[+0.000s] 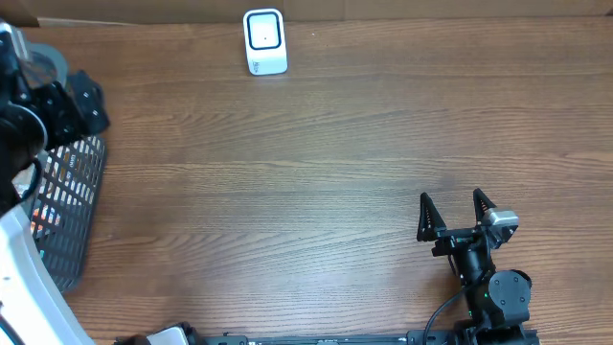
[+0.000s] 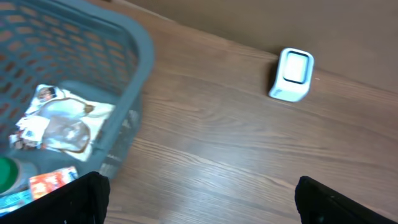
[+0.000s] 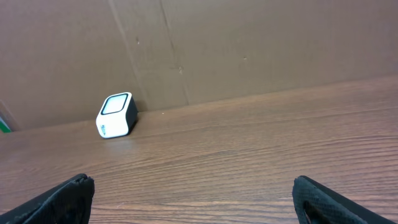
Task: Scan the item barcode
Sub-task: 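Move the left gripper over the grey basket toward the items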
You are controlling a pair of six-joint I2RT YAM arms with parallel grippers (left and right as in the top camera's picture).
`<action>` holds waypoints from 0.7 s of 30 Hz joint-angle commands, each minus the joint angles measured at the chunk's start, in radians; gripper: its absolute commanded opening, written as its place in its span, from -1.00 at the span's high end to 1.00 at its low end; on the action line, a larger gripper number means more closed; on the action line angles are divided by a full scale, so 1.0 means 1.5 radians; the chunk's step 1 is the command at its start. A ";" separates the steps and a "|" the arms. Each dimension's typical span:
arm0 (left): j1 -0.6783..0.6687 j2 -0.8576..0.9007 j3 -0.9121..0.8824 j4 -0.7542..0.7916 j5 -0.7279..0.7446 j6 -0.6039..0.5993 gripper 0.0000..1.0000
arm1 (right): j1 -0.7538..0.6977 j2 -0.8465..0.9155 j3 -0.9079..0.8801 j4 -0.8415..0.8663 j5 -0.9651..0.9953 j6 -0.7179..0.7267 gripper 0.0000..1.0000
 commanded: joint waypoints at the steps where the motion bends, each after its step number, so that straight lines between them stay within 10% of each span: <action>1: 0.017 0.024 0.021 -0.003 -0.031 0.008 -0.99 | -0.003 -0.007 -0.007 0.005 -0.001 0.000 -1.00; 21: 0.019 0.039 0.021 -0.002 -0.068 0.018 -1.00 | -0.003 -0.007 -0.007 0.005 -0.001 0.000 -0.99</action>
